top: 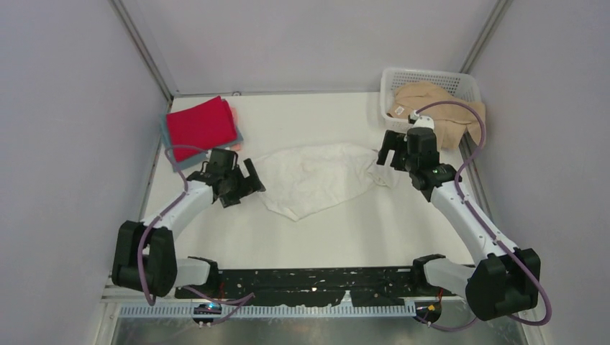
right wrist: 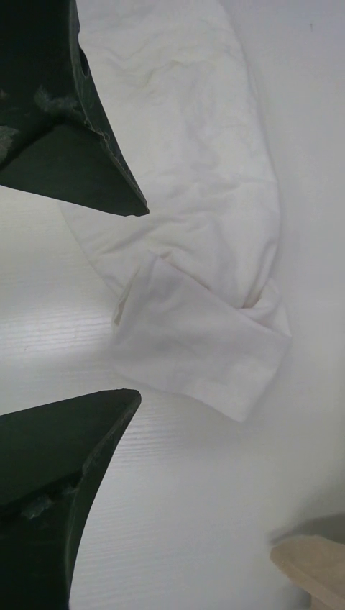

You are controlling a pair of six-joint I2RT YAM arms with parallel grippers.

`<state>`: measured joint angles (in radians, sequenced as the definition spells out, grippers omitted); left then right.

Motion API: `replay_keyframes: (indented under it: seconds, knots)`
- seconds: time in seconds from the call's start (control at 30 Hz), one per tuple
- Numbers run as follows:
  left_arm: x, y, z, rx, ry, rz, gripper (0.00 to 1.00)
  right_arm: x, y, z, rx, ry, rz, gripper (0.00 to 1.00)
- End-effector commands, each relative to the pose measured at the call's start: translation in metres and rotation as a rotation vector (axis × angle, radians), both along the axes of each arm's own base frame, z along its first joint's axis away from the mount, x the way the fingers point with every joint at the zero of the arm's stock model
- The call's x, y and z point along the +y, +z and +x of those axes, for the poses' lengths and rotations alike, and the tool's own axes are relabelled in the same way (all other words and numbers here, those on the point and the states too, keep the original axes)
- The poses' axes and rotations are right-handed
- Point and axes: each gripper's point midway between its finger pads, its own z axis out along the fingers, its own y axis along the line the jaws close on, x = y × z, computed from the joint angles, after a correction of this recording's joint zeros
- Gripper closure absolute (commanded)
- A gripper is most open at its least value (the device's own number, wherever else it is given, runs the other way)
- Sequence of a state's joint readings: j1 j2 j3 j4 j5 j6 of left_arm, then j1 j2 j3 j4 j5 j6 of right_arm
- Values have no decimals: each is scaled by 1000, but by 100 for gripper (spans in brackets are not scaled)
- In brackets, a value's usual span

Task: Fold and stack the t-shirts
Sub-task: Move the tshirt to the center of the board, then flatten out the tshirt

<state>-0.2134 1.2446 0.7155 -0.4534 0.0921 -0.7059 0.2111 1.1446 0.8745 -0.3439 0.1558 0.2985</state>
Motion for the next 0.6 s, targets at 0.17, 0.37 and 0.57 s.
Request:
replay_keyframes:
  seconds: [0.17, 0.37, 0.57]
  knots:
    - [-51, -5, 43, 0, -70, -37, 4, 21, 5, 19, -84, 96, -4, 5]
    - [-40, -27, 62, 72, 7, 64, 7, 18, 1, 17, -73, 85, -21, 5]
    - [-21, -30, 85, 52, 101, 141, 7, 11, 2, 16, -75, 56, -47, 5]
